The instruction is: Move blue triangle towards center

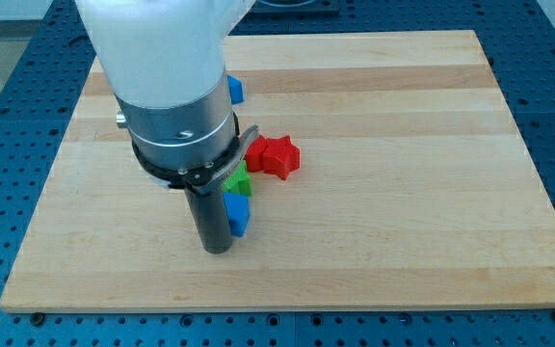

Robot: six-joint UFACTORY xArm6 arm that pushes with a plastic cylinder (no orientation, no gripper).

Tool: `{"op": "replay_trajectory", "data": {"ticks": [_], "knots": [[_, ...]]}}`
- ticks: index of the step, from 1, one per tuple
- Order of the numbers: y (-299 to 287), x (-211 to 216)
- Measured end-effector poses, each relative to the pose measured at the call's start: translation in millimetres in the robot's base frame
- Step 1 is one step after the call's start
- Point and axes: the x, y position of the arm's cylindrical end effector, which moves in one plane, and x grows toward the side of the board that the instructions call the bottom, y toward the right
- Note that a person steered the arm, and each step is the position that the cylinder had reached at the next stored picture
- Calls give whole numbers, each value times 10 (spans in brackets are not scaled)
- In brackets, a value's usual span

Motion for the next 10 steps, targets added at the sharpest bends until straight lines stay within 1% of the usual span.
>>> {"op": "replay_trajectory", "data": {"ticks": [3,4,5,6,7,8,9,10], "knots": [[0,-26],[182,11],[784,-58],[1332,-381],[1618,-889],[1534,-1456],[1028,-1691],[312,-1691]]}}
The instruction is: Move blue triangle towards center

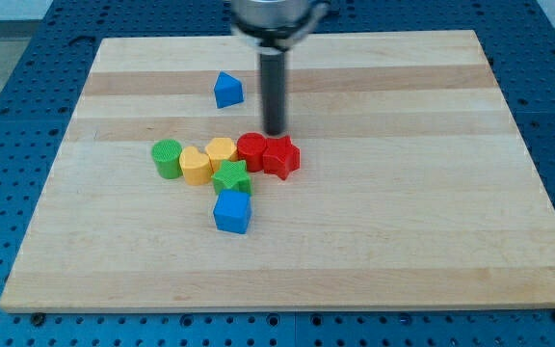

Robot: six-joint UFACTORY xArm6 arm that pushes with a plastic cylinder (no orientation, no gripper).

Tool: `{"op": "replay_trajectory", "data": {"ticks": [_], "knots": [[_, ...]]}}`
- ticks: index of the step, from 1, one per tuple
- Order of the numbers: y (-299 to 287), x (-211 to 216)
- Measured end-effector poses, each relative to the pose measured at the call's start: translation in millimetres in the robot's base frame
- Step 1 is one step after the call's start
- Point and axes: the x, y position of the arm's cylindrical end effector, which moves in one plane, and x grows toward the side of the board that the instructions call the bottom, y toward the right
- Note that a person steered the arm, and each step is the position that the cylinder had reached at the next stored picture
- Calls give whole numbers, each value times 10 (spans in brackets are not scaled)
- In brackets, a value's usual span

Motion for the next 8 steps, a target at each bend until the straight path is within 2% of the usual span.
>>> {"op": "replay_trajectory", "data": {"ticks": [2,3,4,7,8], "knots": [[-1492,-79],[-1505,-450],[-1204,-744],[622,-695],[863,-608]]}}
